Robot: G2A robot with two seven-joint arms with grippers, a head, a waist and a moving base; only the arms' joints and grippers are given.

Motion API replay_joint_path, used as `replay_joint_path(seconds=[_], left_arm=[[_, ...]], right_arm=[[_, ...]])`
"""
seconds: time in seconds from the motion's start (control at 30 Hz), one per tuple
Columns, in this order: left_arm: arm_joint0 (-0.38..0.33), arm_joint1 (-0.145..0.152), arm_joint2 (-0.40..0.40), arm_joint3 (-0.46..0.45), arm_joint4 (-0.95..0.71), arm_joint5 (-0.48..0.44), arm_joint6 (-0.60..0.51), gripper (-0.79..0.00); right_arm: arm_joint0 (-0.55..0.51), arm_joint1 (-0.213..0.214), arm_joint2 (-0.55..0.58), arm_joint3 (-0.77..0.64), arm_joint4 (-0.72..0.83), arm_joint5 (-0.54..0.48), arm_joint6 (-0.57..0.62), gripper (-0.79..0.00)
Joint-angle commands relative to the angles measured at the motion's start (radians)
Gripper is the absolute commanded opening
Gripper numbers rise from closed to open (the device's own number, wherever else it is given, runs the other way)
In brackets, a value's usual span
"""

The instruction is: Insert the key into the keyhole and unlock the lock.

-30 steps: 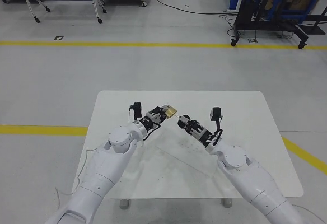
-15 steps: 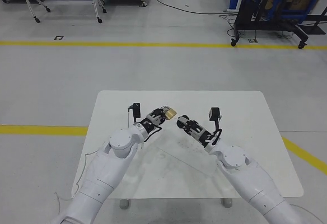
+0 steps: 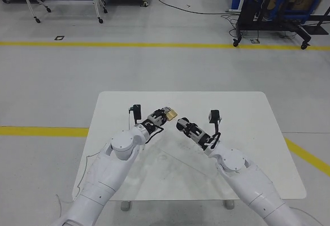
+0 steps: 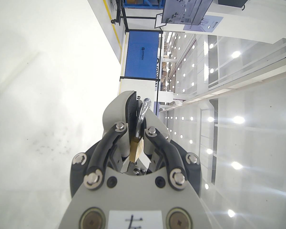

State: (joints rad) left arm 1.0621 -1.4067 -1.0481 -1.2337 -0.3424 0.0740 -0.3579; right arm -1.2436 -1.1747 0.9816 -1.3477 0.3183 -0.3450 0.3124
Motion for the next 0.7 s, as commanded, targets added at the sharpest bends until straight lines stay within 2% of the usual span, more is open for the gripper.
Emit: replay_joint_path(seconds=[0.0, 0.67], left_arm=[[0.0, -0.001, 0.0, 0.0, -0.001, 0.002, 0.005, -0.785], [0.004, -0.001, 0.001, -0.003, 0.059, -0.021, -0.027, -0.785]], right_arm=[[0.0, -0.004, -0.005, 0.003, -0.007, -0.005, 0.0, -0.785], [-0.007, -0.023, 0.005, 0.006, -0.039, -0.004, 0.019, -0.785]])
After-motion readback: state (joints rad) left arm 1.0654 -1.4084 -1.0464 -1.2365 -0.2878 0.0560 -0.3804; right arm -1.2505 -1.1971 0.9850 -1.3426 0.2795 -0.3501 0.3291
